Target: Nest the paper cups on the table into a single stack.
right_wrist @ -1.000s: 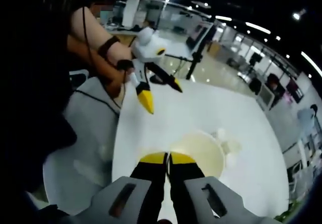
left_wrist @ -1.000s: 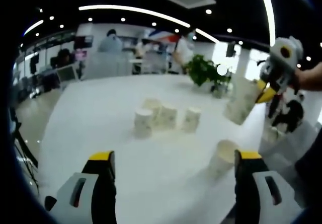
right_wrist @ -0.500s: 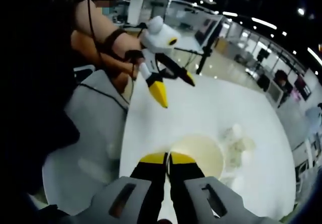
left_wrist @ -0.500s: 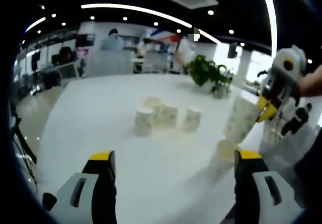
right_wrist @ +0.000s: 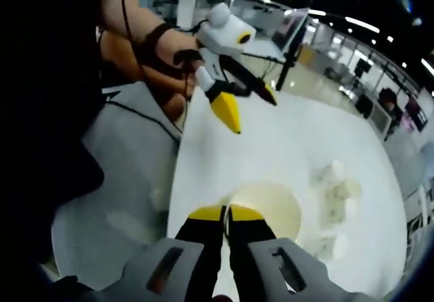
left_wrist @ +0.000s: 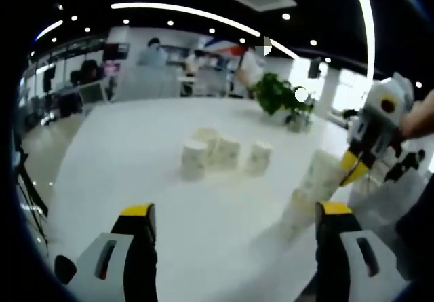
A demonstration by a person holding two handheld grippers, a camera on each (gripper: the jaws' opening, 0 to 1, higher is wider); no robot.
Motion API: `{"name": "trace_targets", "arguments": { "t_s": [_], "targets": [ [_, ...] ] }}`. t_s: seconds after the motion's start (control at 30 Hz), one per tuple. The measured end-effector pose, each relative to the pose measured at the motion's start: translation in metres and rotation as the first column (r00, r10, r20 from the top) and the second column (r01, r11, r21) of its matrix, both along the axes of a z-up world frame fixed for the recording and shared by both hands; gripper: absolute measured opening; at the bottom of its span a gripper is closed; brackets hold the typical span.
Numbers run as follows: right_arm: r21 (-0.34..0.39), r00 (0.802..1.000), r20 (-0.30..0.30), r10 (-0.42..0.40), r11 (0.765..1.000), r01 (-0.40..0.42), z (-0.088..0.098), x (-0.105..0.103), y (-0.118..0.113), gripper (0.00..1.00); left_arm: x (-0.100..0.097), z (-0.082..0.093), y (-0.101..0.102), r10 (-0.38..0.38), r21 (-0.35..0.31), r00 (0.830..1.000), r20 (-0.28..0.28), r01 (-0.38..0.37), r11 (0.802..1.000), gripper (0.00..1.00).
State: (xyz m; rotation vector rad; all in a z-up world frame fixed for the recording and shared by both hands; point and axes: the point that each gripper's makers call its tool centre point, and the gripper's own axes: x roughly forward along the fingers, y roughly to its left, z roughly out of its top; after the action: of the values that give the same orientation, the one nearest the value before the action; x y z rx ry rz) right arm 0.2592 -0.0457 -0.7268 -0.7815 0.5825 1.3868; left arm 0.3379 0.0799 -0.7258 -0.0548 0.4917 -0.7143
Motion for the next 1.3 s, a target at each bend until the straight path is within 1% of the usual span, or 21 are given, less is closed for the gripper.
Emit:
{"name": "trace_targets", "arguments": {
  "t_s": [0.3, 0.57, 0.8, 0.93, 1.03, 1.3],
  "targets": [
    [-0.030, 1.000, -0.010, 0.017, 0.999, -0.017, -0.014, -0.001, 0.000, 0.00, 0.000, -0.002, 0.000, 0.006, -0.003, 1.000, -0.006, -0.006, 1.000, 0.97],
    [-0.039, 1.000, -0.020, 0.011, 0.999, -0.011, -0.024, -0.001, -0.001, 0.00, -0.002, -0.003, 0.000, 0.010, -0.008, 1.000, -0.012, -0.010, 1.000, 0.97],
    [-0.059, 0.999, -0.030, 0.018, 0.998, -0.019, -0.036, 0.000, 0.000, 0.00, -0.003, -0.006, 0.000, 0.012, -0.006, 1.000, -0.019, -0.012, 1.000, 0.97],
    [-0.067, 0.999, -0.024, 0.022, 0.997, -0.024, -0.039, 0.000, 0.002, 0.00, -0.004, -0.007, 0.000, 0.010, -0.002, 1.000, -0.020, -0.010, 1.000, 0.97],
    [-0.080, 0.999, -0.032, 0.028, 0.996, -0.030, -0.044, 0.001, 0.002, 0.00, -0.004, -0.007, 0.001, 0.009, -0.001, 1.000, -0.020, -0.009, 1.000, 0.97],
    [-0.078, 0.999, -0.032, 0.023, 0.997, -0.026, -0.047, 0.000, 0.003, 0.00, -0.002, -0.006, 0.003, 0.016, -0.001, 1.000, -0.016, -0.016, 1.000, 0.98]
  ]
}}
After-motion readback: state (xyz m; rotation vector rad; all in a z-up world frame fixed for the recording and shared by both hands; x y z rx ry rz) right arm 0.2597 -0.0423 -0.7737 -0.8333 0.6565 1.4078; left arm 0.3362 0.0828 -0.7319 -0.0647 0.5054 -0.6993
